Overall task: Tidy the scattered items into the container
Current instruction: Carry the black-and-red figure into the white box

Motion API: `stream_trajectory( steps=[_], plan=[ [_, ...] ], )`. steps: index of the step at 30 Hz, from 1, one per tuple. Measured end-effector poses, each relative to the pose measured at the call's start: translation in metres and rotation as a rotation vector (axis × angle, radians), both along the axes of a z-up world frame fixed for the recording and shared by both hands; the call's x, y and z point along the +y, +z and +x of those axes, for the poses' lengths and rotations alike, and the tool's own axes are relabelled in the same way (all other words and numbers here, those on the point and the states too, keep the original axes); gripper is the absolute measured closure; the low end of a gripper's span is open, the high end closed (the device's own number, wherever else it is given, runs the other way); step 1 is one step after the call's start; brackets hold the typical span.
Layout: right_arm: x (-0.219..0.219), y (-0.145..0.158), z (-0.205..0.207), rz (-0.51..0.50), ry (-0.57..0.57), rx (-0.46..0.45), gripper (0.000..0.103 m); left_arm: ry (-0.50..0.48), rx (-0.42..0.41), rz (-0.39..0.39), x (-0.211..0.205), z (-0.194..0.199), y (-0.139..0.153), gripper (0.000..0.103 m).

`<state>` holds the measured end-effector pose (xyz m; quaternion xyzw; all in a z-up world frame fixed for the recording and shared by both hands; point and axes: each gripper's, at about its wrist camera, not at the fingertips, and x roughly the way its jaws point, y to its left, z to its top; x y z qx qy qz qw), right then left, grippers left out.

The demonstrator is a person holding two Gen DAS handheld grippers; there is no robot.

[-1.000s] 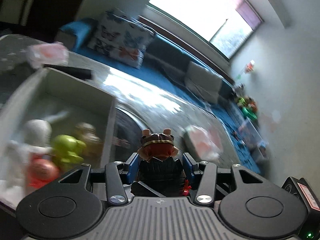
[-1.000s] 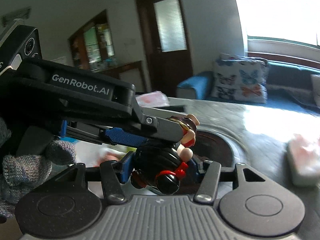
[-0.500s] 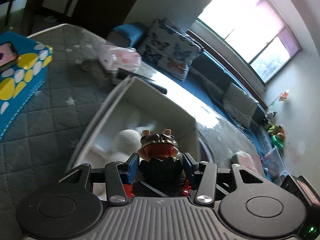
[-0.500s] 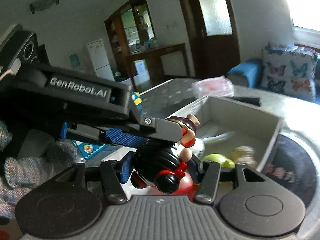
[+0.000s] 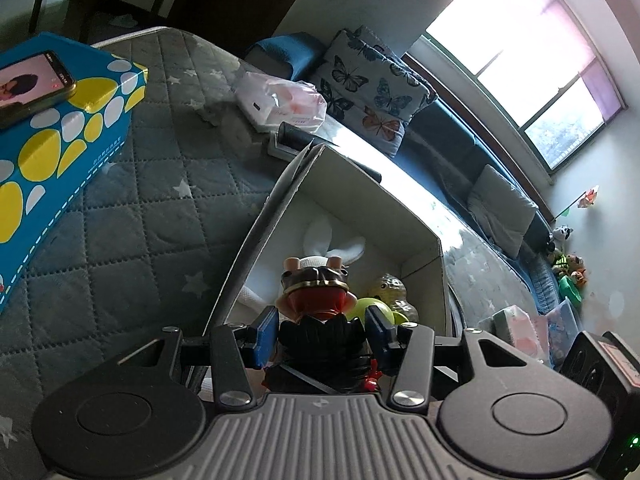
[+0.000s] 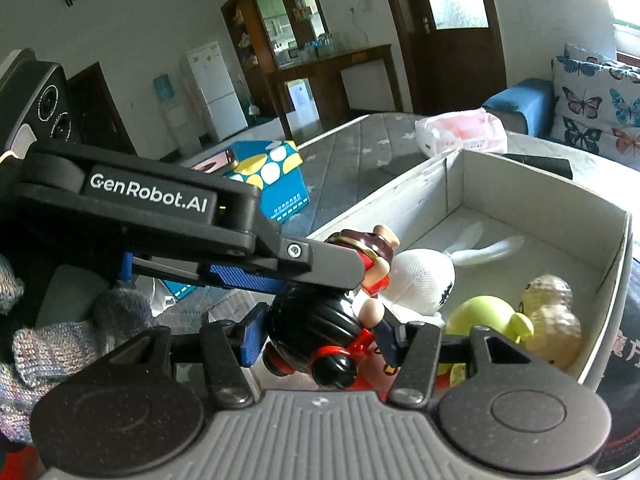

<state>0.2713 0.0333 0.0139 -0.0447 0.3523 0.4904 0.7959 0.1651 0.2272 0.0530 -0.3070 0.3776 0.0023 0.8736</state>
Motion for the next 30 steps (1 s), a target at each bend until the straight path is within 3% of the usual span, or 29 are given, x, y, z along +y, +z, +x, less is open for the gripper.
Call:
stream_trajectory(
  steps=[15,30],
  plan=[
    [0.023,-0.001,-0.003,-0.11,0.048,-0.013,0.047,0.039,0.019,0.004,0.011,-0.008,-0.003,0.055],
    [0.022,0.005,-0.011,-0.096,0.037,-0.015,0.046,0.051,-0.002,-0.038,0.015,-0.016,0.0,0.055]
  ],
)
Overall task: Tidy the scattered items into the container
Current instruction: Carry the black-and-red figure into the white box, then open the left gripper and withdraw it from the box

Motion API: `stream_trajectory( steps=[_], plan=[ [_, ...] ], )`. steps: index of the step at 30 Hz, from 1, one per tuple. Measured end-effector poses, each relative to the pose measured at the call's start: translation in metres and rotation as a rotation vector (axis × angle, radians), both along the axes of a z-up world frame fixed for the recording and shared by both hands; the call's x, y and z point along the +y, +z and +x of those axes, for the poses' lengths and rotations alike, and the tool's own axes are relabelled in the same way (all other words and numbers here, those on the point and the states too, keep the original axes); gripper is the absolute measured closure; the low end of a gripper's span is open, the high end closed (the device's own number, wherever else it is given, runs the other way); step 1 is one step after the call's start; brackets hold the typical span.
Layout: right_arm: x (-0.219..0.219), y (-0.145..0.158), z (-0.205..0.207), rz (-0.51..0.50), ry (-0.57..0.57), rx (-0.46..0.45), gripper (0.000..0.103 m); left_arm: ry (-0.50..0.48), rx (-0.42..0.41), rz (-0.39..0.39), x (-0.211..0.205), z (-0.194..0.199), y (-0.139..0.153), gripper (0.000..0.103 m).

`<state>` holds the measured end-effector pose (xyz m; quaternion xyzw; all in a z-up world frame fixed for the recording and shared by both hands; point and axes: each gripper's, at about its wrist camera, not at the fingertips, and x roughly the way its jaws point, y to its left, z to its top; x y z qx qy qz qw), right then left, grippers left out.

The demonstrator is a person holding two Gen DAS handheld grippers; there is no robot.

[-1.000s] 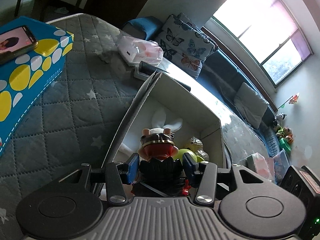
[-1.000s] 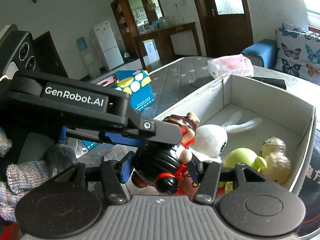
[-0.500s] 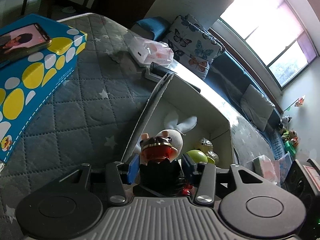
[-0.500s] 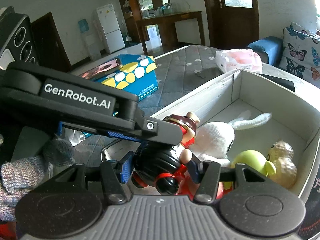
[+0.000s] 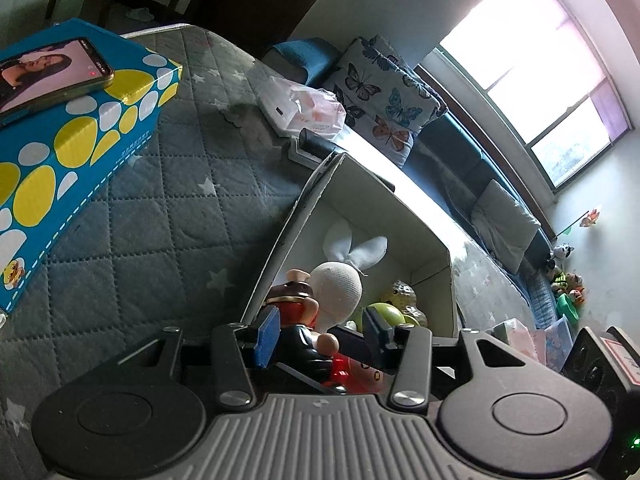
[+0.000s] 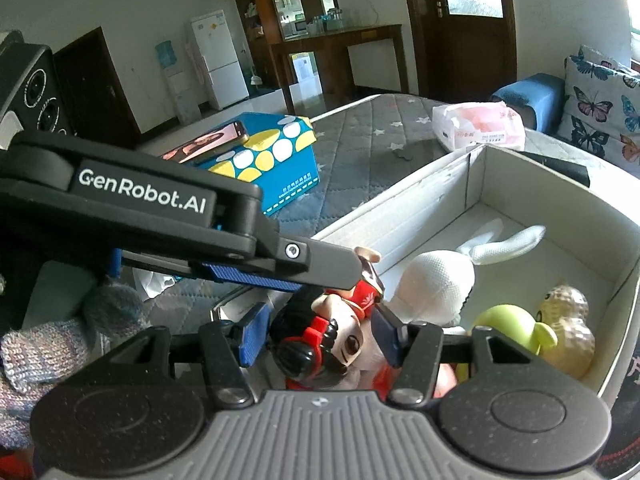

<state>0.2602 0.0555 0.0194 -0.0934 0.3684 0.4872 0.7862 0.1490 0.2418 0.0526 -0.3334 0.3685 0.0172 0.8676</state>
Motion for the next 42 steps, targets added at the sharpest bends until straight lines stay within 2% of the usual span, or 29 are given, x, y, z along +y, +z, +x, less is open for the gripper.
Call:
stream_trajectory(
  steps=[11,12,14,18,22,31,42],
  plan=[
    [-0.021,0.015,-0.01,0.056,-0.036,-0.022,0.045,-0.006,-0.027,0.008,-0.01,-0.011,0.01,0.055],
    [-0.024,0.016,-0.012,0.061,-0.038,-0.028,0.044,-0.007,-0.03,0.008,-0.011,-0.013,0.011,0.055],
    [-0.029,0.018,-0.017,0.068,-0.043,-0.044,0.034,-0.009,-0.033,0.01,-0.015,-0.016,0.012,0.055],
    [-0.042,0.022,-0.027,0.091,-0.057,-0.068,0.033,-0.017,-0.044,0.001,-0.022,-0.023,0.015,0.055],
    [-0.056,0.025,-0.036,0.118,-0.07,-0.073,0.024,-0.026,-0.052,-0.008,-0.03,-0.031,0.017,0.055],
    [-0.082,0.025,-0.06,0.124,-0.083,-0.115,0.017,-0.044,-0.065,0.001,-0.052,-0.047,0.021,0.055],
    [-0.107,0.022,-0.079,0.134,-0.122,-0.137,0.011,-0.053,-0.093,0.071,-0.074,-0.071,0.027,0.055]
  ],
)
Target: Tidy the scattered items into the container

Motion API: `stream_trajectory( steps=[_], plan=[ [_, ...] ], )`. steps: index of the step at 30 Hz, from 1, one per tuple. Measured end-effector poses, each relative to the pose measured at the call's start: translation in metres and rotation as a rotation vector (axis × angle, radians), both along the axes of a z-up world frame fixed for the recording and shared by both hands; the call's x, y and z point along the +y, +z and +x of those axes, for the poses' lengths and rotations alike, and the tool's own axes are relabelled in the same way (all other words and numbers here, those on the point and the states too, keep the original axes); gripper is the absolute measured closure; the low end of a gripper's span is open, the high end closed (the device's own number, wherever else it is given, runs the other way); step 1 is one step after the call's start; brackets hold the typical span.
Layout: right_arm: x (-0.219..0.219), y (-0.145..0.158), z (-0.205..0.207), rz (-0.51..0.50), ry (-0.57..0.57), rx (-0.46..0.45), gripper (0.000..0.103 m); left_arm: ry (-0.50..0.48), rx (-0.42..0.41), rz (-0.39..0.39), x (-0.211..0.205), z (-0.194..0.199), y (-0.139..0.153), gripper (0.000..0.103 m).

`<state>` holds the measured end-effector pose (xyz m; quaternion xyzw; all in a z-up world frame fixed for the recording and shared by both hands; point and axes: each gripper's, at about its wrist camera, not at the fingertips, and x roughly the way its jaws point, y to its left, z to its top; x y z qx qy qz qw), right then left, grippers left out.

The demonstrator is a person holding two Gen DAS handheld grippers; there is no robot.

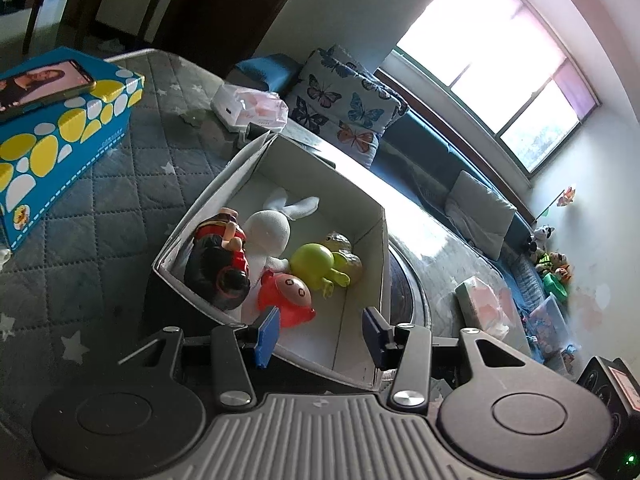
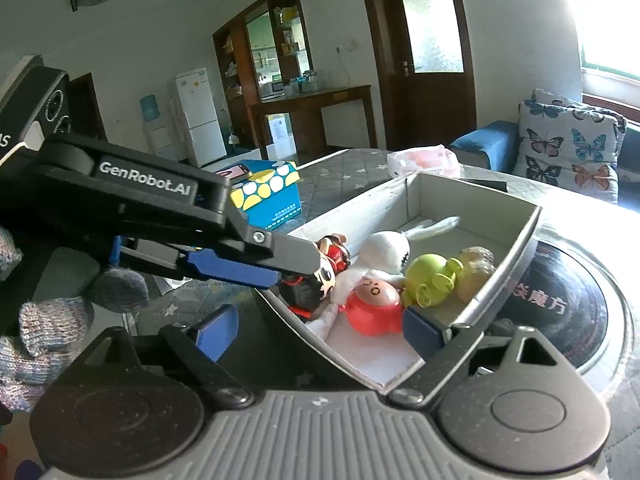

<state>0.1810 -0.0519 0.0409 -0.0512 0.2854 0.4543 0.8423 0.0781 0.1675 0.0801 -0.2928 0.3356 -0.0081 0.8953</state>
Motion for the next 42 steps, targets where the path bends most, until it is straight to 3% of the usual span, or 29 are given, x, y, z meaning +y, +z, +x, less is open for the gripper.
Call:
stream_trajectory(
  steps=[24,42],
  plan=[
    [-0.036,-0.007,-0.032,0.014,-0.085,-0.01,0.004,-0.004,-0.008,0.11,-0.037,-0.042,-0.009,0.055],
    [-0.037,-0.019,-0.042,-0.002,-0.103,0.006,0.0,0.082,-0.02,0.318,-0.043,-0.052,-0.023,0.055]
  ],
)
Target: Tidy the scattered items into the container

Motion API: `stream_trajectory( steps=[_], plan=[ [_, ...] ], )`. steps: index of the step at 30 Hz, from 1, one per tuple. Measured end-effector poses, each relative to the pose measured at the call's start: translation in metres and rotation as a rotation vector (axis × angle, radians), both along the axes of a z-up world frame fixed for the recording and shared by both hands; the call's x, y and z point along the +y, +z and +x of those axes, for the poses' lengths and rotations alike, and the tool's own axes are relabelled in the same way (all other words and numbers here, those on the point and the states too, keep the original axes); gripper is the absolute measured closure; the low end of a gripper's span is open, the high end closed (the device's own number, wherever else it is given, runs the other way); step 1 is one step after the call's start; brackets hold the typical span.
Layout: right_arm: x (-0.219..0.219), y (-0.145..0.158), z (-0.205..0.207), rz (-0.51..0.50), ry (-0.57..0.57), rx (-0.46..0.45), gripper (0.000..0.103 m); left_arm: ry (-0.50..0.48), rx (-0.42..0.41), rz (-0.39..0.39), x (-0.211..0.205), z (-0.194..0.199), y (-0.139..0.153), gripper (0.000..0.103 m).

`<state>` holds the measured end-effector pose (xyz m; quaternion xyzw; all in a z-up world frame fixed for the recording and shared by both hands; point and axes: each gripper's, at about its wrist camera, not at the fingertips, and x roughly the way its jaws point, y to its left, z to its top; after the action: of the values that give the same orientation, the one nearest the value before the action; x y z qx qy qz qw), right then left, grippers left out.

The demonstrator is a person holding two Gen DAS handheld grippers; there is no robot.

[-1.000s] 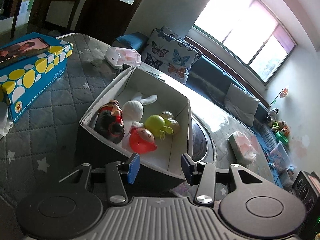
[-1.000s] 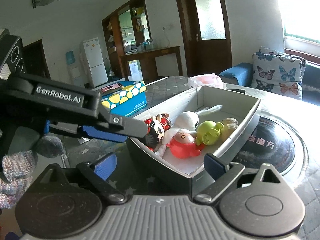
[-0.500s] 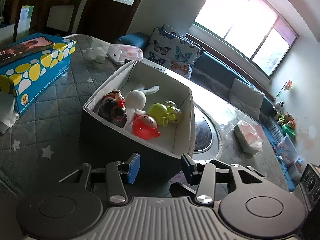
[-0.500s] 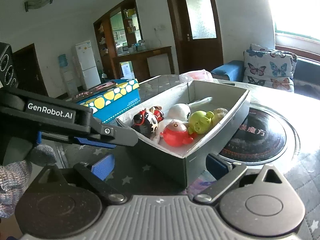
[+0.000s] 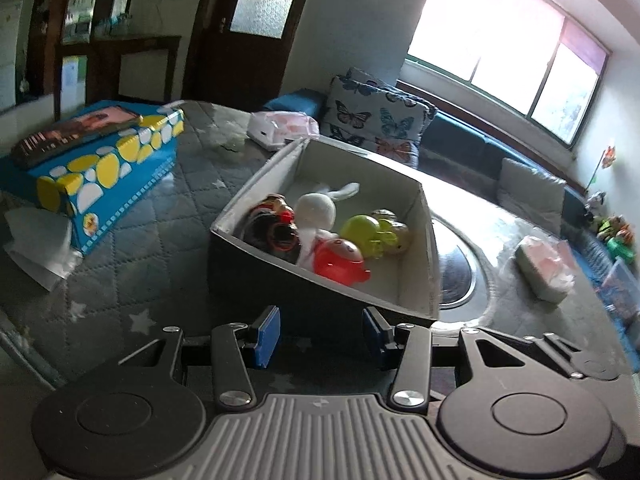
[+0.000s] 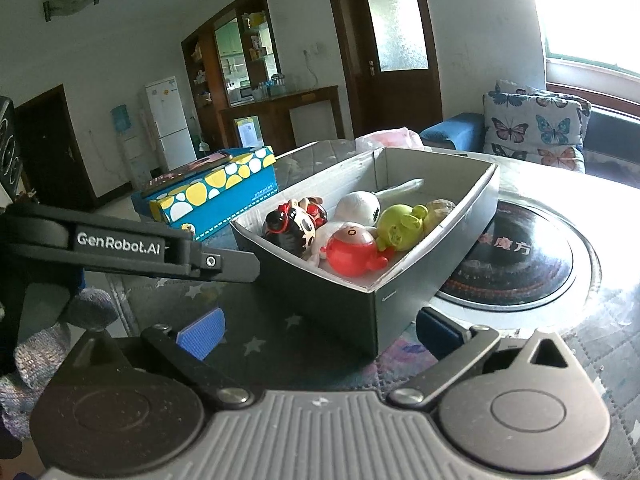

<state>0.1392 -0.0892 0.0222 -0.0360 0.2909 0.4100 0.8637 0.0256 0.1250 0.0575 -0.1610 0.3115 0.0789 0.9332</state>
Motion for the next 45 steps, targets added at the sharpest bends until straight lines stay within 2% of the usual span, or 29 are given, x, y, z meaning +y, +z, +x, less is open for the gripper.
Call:
stream_trajectory(
  steps=[9,20,25,45],
  plan=[
    [0.003,-0.006,0.002,-0.009,-0.014,0.013,0.0,0.026,0.022,0.137,-0.008,0.0,-0.004,0.055],
    [0.01,-0.012,0.006,-0.026,-0.018,0.029,0.0,0.042,0.062,0.188,-0.006,0.003,-0.01,0.055],
    [0.012,-0.014,0.008,-0.027,-0.017,0.037,0.0,0.049,0.077,0.245,-0.008,0.006,-0.013,0.055],
    [0.024,-0.021,0.017,-0.041,-0.013,0.054,0.0,0.069,0.11,0.274,0.002,0.018,-0.024,0.055]
  ],
)
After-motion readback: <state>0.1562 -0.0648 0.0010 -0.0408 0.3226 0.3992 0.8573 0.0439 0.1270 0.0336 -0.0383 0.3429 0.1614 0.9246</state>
